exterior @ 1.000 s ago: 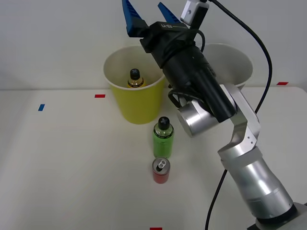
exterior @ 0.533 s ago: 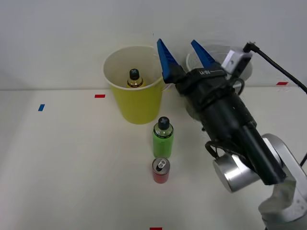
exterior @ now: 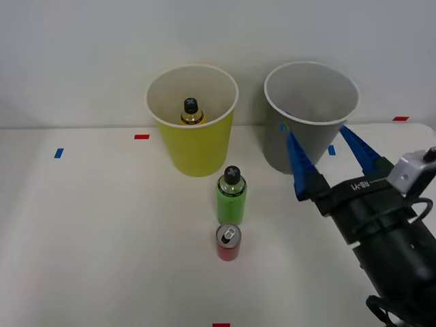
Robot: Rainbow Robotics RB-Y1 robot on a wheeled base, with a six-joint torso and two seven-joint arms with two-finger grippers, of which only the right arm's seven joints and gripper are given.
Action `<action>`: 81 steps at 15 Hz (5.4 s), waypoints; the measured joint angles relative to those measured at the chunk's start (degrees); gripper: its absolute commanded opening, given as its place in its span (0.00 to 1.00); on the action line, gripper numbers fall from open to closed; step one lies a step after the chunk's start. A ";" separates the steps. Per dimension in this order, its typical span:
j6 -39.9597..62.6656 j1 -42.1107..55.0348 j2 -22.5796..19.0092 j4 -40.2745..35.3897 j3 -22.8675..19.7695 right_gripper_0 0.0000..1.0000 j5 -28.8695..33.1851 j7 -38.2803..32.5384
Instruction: Put cans in the gray bin, plastic bottles in the light green bin
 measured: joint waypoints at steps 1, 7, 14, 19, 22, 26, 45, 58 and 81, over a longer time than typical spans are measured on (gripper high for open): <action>-1.62 3.35 -0.10 -0.42 -0.86 1.00 0.57 0.53; -7.96 19.30 2.15 -0.87 -3.67 1.00 4.08 7.59; -10.93 27.88 4.54 2.66 -5.02 1.00 4.41 11.92; -31.16 23.06 7.84 22.05 -8.23 1.00 1.23 12.87; -34.71 25.36 9.56 23.56 -9.00 1.00 -0.52 13.75; -38.83 30.94 12.11 23.54 -8.58 1.00 -1.30 13.84; -45.04 33.10 17.67 23.59 -10.32 1.00 8.19 -7.25; -61.79 24.07 21.27 38.45 -21.03 1.00 19.51 -19.92; -58.43 16.39 11.88 42.93 -13.99 1.00 5.16 -10.47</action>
